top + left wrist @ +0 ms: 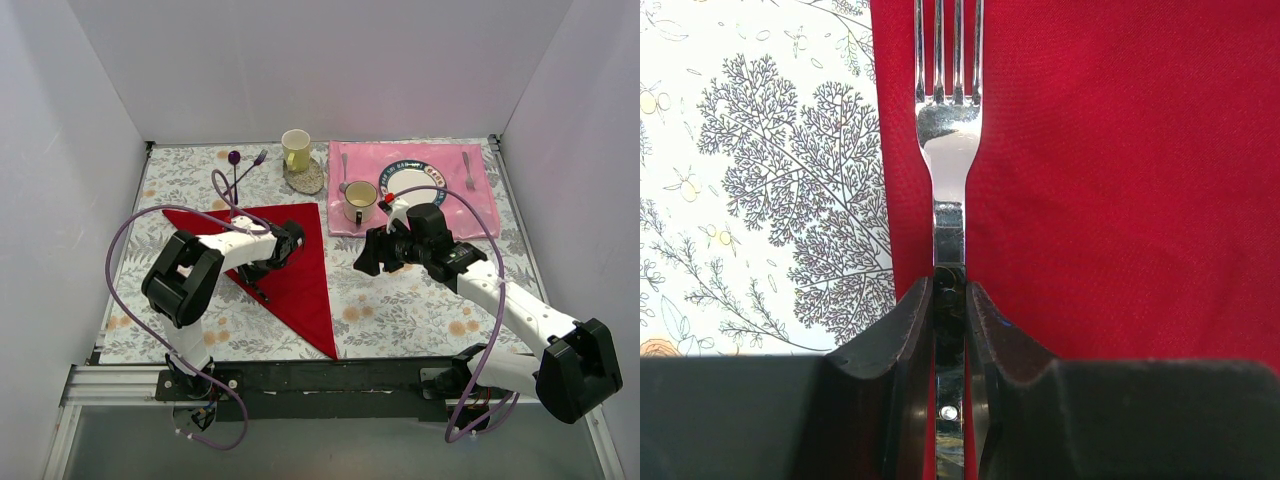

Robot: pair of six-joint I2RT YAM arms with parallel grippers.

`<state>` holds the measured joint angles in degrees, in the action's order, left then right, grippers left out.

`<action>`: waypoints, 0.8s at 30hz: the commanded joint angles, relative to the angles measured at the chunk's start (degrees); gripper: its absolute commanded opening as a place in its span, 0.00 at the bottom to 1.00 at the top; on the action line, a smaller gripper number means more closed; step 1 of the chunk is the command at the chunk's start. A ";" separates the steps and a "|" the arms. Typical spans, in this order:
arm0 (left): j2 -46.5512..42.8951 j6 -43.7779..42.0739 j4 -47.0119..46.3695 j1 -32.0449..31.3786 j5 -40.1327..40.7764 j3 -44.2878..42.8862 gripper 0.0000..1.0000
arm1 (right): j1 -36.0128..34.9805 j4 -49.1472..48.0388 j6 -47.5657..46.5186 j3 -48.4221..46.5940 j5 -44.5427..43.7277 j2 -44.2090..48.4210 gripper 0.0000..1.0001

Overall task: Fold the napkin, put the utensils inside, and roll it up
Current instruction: Place the utensil onto the napkin

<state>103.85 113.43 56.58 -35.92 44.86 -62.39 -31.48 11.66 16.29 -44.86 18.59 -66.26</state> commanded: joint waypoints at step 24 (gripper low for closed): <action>5.04 16.65 6.97 -0.29 -1.62 -7.75 0.00 | 0.46 -2.17 0.14 1.62 2.06 2.01 0.70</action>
<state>108.55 113.82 61.52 -35.92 42.92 -68.45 -31.46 11.46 16.34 -44.01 19.66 -65.93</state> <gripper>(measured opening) 0.161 0.701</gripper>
